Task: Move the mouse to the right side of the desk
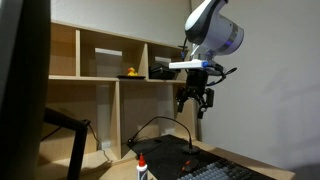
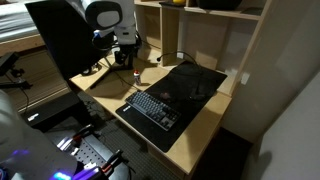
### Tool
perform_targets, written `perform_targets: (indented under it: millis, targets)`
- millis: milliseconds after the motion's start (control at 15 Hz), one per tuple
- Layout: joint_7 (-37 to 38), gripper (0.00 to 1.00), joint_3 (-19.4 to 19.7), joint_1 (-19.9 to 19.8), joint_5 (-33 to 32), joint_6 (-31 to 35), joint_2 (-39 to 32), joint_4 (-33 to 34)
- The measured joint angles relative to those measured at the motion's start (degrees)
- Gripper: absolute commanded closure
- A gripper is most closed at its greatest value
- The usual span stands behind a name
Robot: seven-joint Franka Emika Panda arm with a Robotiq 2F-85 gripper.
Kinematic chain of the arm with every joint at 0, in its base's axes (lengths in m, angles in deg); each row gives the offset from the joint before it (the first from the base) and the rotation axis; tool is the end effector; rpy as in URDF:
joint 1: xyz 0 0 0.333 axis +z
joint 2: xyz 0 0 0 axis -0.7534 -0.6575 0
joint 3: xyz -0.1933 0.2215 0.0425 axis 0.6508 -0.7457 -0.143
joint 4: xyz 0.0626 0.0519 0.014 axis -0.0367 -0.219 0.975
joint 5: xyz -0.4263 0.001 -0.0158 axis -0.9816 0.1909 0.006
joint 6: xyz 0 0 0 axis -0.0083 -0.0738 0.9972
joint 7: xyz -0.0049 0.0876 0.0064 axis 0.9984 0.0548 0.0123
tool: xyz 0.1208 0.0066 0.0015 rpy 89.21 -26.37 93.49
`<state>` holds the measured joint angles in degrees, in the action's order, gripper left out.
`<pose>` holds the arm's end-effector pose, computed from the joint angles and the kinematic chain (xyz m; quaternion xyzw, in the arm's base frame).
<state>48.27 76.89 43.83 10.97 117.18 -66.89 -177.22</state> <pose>0.5015 -0.0055 0.3700 -0.7335 0.6644 0.0174 0.1424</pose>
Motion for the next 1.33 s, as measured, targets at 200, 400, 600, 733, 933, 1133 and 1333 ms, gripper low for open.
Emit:
perform_targets:
  millis: [200,400,600,733,933,1133,1333]
  targets:
    - [0.03,0.00,0.16,0.24,0.23,0.06,-0.16,0.09]
    - [3.71,0.00,0.15,0.13,-5.76,-0.35,-0.10,0.09]
    - [12.35,0.00,-0.25,-0.06,-13.12,-0.52,0.01,0.09]
    - [17.72,0.00,-0.55,-0.06,-15.06,-0.56,0.01,0.09]
    - [22.78,0.00,-0.69,0.41,-14.13,-0.57,0.01,0.09]
    - [24.09,0.00,-0.70,0.41,-14.87,-0.67,-0.16,0.09]
    - [28.26,0.00,0.26,-0.47,-17.16,0.32,-5.22,0.42]
